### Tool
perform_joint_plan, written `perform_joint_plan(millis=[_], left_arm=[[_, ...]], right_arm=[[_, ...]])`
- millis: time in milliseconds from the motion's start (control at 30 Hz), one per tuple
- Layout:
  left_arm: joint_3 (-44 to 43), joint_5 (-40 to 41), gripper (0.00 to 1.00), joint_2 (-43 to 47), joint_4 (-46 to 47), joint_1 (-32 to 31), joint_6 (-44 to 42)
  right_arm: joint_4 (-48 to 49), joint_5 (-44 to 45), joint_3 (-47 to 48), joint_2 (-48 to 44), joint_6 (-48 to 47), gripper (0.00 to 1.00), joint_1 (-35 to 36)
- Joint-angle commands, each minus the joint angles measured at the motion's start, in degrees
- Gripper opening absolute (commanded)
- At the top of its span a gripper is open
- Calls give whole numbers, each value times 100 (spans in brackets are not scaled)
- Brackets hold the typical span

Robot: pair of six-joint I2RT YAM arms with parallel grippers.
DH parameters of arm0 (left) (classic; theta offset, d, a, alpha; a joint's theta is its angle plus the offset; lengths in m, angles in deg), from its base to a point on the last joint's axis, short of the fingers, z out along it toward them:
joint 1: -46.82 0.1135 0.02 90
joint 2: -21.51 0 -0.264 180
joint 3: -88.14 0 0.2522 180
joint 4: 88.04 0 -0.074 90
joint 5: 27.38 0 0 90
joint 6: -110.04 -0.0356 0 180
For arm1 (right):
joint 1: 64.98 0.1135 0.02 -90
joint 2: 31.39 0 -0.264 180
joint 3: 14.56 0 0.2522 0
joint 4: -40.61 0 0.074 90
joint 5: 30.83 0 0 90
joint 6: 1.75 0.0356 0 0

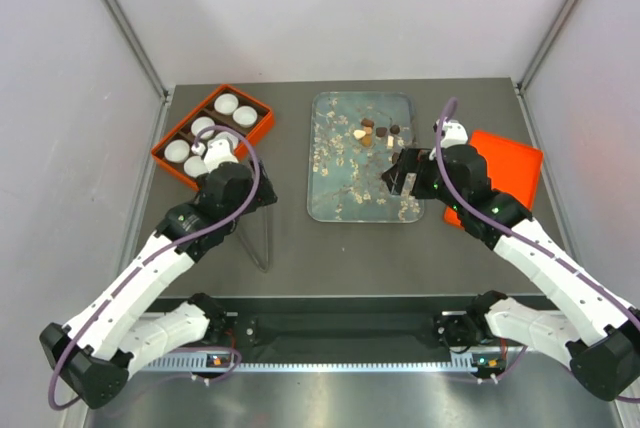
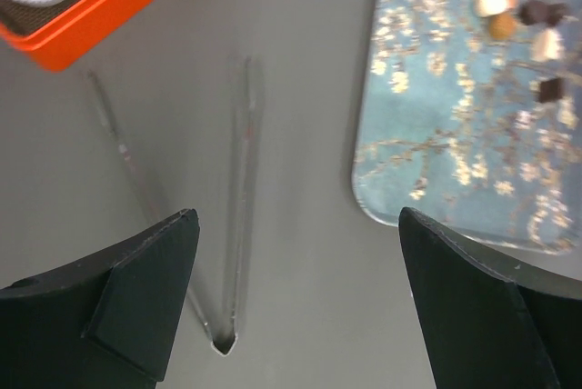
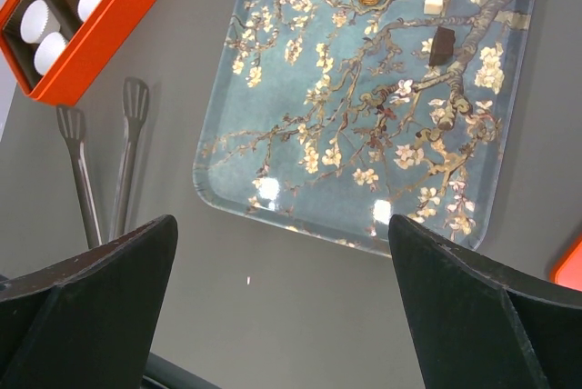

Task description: Pack the chocolate

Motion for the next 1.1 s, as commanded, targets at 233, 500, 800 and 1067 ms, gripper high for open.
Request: perform_joint_plan(millis=[233,500,800,1067], left_arm=[[595,248,99,-349,-490,289,1007],[1062,-1238,99,-955,-173,1362,754],[1668,-1503,98,-1061,495,1512,692],[2012,-1696,93,-1464,1040,1512,525]], right_arm=[[304,41,-22,11,31,100,73],[331,85,-180,-103,-39,100,73],[340,243,-233,-174,-136,99,73],[331,261,-277,-165,-171,100,82]])
